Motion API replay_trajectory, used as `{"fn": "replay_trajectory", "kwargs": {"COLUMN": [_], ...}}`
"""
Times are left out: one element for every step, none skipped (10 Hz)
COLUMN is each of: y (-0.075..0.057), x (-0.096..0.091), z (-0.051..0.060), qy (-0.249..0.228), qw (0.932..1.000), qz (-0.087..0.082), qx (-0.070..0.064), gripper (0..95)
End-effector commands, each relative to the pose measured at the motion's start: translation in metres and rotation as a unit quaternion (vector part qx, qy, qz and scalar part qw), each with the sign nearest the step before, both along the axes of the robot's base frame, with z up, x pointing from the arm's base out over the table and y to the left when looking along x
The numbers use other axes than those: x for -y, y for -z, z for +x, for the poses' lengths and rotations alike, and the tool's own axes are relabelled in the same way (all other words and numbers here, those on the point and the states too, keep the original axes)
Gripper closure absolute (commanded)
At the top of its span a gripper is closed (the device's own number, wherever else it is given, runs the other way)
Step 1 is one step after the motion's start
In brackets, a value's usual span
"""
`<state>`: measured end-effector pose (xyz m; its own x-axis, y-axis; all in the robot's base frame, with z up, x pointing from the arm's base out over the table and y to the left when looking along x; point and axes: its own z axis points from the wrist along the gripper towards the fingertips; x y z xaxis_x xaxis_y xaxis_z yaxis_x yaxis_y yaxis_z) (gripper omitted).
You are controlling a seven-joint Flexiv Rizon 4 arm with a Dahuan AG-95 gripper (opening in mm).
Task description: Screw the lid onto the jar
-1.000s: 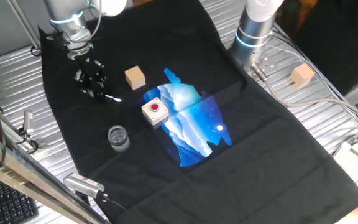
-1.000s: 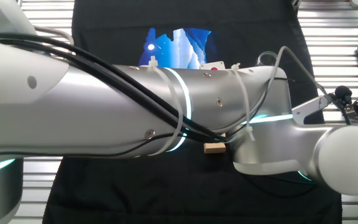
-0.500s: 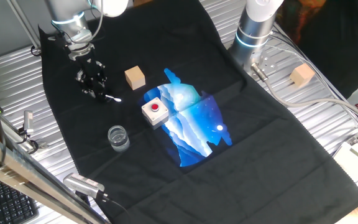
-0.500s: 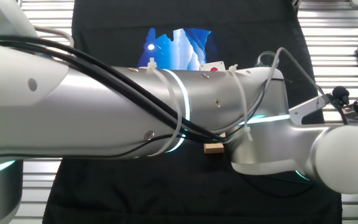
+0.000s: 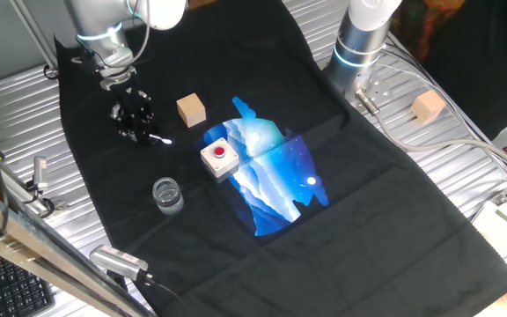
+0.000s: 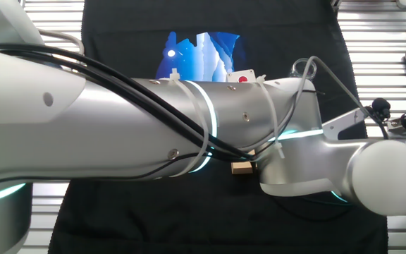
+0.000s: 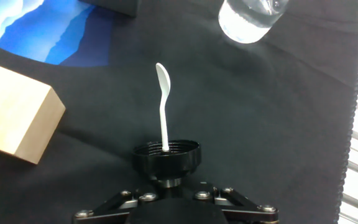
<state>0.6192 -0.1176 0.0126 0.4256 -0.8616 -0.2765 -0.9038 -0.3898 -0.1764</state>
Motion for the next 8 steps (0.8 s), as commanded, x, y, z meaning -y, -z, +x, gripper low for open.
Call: {"fn": "replay_trajectory", "kwargs": {"y": [0.0009, 0.0013, 0.0016, 0.0022, 0.0025, 0.0025, 0.0025, 0.0023], "x": [-0.0006, -0.0005, -0.0004, -0.0003, -0.0002, -0.0002, -0.0002, -0.0003], "z": [-0.0009, -0.0015, -0.0021, -0.0033, -0.004, -0.004, -0.004, -0.004], "qy": [0.002, 0.006, 0.009, 0.017, 0.024, 0.026, 0.031, 0.033], "qw": [1.0, 1.0, 1.0, 0.9998, 0.9997, 0.9996, 0.9995, 0.9994], "qz": [0.0, 0.001, 0.001, 0.001, 0.001, 0.001, 0.001, 0.002], "qx": [0.0, -0.002, -0.003, -0.005, -0.007, -0.008, -0.009, -0.01], "gripper": [76.0, 76.0, 95.0, 95.0, 95.0, 95.0, 95.0, 95.0]}}
